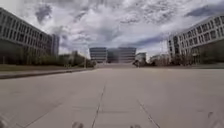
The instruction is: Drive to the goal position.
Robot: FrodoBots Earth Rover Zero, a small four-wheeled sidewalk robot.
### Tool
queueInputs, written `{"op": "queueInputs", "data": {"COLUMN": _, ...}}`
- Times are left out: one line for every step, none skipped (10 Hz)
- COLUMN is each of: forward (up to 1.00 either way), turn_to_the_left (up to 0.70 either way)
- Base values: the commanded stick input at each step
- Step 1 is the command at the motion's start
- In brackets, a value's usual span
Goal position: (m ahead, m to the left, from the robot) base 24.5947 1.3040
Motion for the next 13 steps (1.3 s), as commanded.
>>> {"op": "queueInputs", "data": {"forward": 1.0, "turn_to_the_left": 0.0}}
{"op": "queueInputs", "data": {"forward": 1.0, "turn_to_the_left": 0.0}}
{"op": "queueInputs", "data": {"forward": 1.0, "turn_to_the_left": 0.0}}
{"op": "queueInputs", "data": {"forward": 1.0, "turn_to_the_left": 0.0}}
{"op": "queueInputs", "data": {"forward": 1.0, "turn_to_the_left": 0.0}}
{"op": "queueInputs", "data": {"forward": 1.0, "turn_to_the_left": 0.0}}
{"op": "queueInputs", "data": {"forward": 1.0, "turn_to_the_left": 0.0}}
{"op": "queueInputs", "data": {"forward": 1.0, "turn_to_the_left": 0.0}}
{"op": "queueInputs", "data": {"forward": 1.0, "turn_to_the_left": 0.0}}
{"op": "queueInputs", "data": {"forward": 1.0, "turn_to_the_left": 0.0}}
{"op": "queueInputs", "data": {"forward": 1.0, "turn_to_the_left": 0.0}}
{"op": "queueInputs", "data": {"forward": 1.0, "turn_to_the_left": 0.0}}
{"op": "queueInputs", "data": {"forward": 1.0, "turn_to_the_left": 0.0}}
